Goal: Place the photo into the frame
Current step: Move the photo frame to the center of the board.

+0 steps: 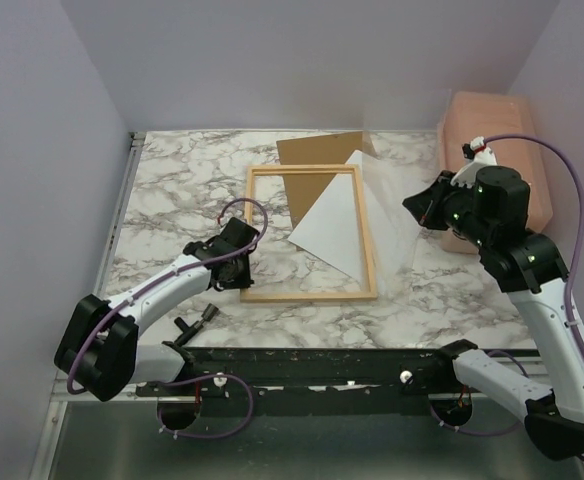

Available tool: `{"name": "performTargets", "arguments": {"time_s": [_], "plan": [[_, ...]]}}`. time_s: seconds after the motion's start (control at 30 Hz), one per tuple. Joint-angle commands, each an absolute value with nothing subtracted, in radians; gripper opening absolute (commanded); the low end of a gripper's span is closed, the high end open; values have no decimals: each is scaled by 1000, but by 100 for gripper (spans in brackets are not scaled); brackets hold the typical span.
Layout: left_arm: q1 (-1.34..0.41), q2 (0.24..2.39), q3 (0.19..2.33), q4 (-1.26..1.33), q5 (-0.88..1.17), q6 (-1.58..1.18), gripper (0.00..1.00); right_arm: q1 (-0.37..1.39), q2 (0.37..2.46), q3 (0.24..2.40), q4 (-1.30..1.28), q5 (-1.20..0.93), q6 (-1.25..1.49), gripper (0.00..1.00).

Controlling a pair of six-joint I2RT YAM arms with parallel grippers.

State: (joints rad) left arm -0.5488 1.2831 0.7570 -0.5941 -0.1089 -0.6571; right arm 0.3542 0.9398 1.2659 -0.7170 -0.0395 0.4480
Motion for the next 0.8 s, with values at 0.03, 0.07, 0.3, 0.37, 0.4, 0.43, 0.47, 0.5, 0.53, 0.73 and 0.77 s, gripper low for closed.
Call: {"name": "performTargets", "arguments": {"time_s": [0.03, 0.07, 0.3, 0.37, 0.4, 0.43, 0.47, 0.5, 0.53, 0.73, 0.77], "plan": [[-614, 1255, 763, -586, -128, -651, 0, 356, 920, 1356, -689, -77, 462, 1], [-622, 1253, 762, -584, -126, -656, 0, 356, 920, 1366, -693, -80, 461, 1], [-704, 1242, 751, -578, -114, -713, 0, 356, 925, 1446, -705, -110, 469, 1], [-726, 1243, 744, -577, -111, -737, 0, 356, 923, 1451, -699, -119, 474, 1], [-736, 1242, 740, -571, -109, -744, 0, 356, 922, 1447, -693, -123, 476, 1], [-742, 1245, 738, -573, -110, -751, 0, 356, 920, 1440, -687, -126, 476, 1], [-747, 1248, 737, -578, -111, -760, 0, 356, 920, 1431, -684, -126, 479, 1], [-753, 1249, 735, -578, -110, -765, 0, 356, 920, 1418, -680, -130, 480, 1], [-757, 1249, 731, -578, -109, -769, 0, 356, 920, 1408, -676, -133, 482, 1], [-770, 1221, 723, -576, -88, -768, 38, 356, 917, 1346, -647, -143, 491, 1], [-770, 1210, 723, -574, -84, -767, 51, 356, 915, 1339, -641, -145, 492, 1]]}}
